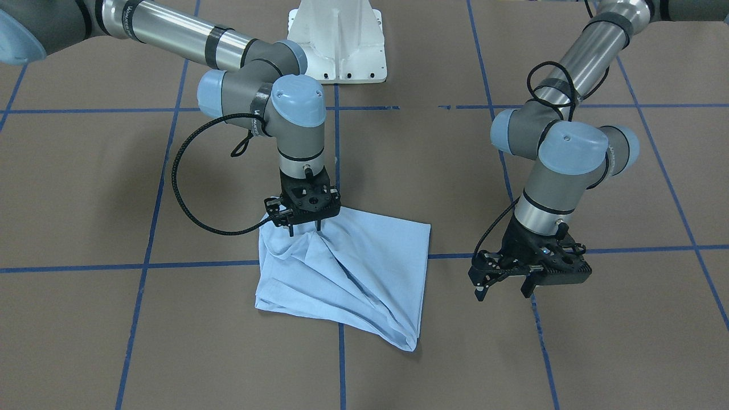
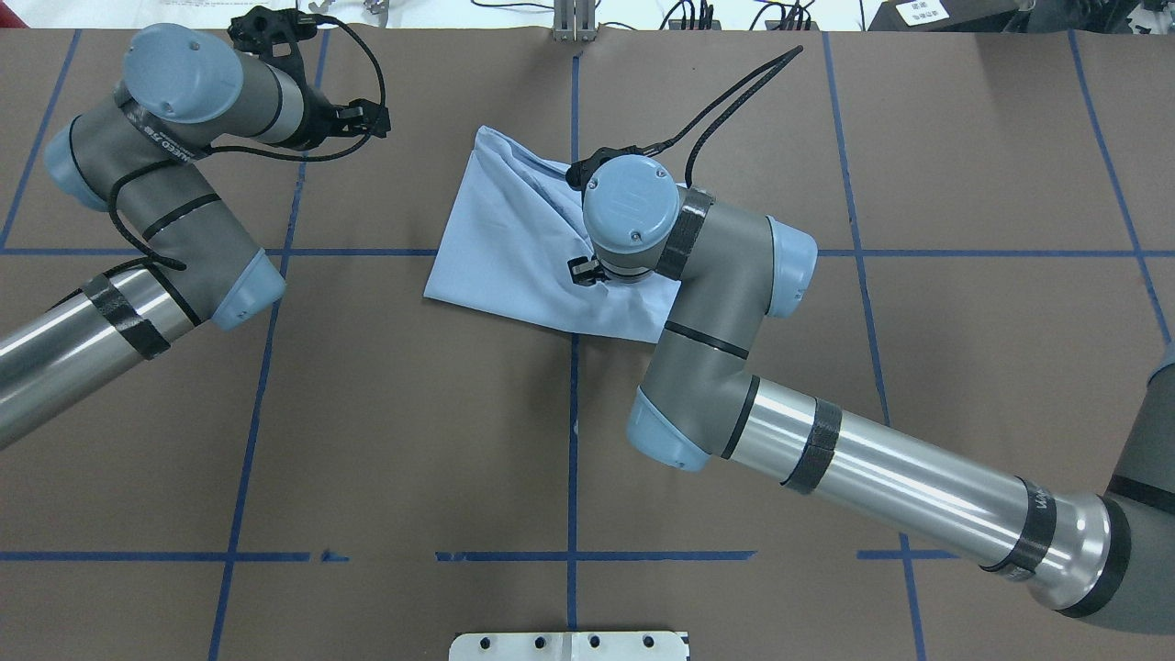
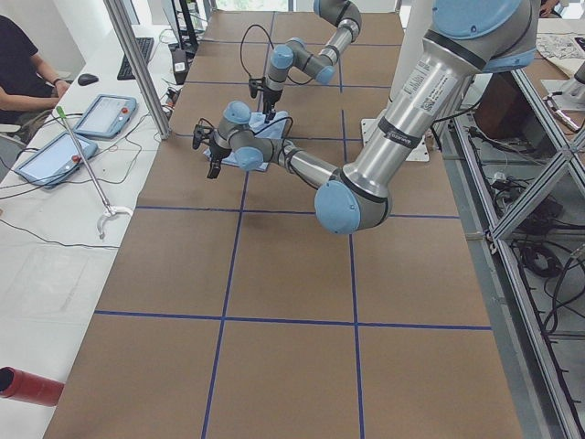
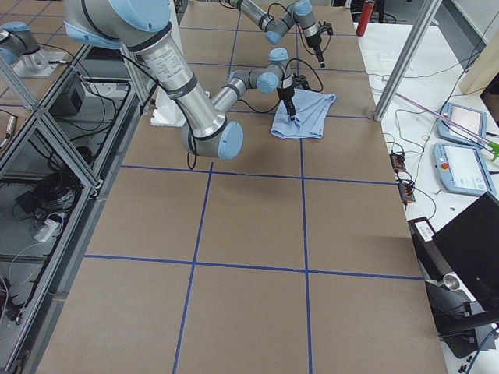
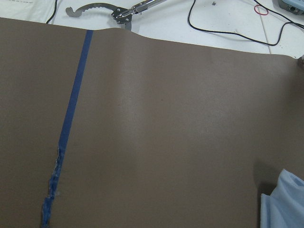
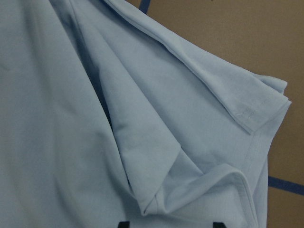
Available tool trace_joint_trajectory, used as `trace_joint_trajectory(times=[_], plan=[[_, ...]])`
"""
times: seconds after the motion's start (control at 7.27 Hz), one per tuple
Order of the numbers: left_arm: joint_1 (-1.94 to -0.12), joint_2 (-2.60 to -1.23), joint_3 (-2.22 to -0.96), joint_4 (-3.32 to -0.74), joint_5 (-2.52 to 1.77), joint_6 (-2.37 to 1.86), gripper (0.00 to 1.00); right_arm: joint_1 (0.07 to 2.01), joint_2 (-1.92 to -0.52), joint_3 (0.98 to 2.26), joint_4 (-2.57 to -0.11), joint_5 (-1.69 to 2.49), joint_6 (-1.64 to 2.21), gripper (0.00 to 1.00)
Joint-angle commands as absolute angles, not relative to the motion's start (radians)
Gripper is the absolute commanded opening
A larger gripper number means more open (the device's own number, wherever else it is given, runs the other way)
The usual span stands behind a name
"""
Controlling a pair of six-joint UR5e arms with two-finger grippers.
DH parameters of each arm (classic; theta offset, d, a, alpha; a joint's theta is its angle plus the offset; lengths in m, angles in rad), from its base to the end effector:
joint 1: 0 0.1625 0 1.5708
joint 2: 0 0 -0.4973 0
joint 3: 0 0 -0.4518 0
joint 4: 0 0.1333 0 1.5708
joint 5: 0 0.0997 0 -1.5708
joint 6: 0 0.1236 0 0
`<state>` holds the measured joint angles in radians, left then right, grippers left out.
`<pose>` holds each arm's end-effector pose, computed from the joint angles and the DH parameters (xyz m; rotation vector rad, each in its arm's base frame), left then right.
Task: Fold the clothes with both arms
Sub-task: 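Press the folded shirt down with the right gripper while the left arm withdraws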
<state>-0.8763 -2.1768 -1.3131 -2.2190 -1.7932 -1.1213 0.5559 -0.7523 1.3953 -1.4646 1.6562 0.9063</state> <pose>0.4710 -0.7312 0.3988 0.4515 0.9102 -0.2788 -0.6840 -0.5695 0.2537 0.3626 -0.6607 -0.1354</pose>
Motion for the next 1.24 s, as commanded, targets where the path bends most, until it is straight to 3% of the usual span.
trace_joint_trajectory(times=[0.0,0.83,0.96,1.1], plan=[[-0.876,-2.177,-1.313,-2.218,-1.792,-1.121,1.00,0.555,-0.747,1.393,-1.459,1.657,0.913,0.48],[-0.876,-2.177,-1.313,-2.218,-1.793,-1.123,1.00,0.545,-0.733,1.361,-1.460,1.655,0.916,0.44],[-0.876,-2.178,-1.315,-2.218,-1.793,-1.124,1.00,0.545,-0.730,1.361,-1.459,1.657,0.916,0.36],[-0.876,-2.178,-1.315,-2.218,-1.793,-1.124,1.00,0.546,-0.732,1.361,-1.460,1.655,0.914,0.20]])
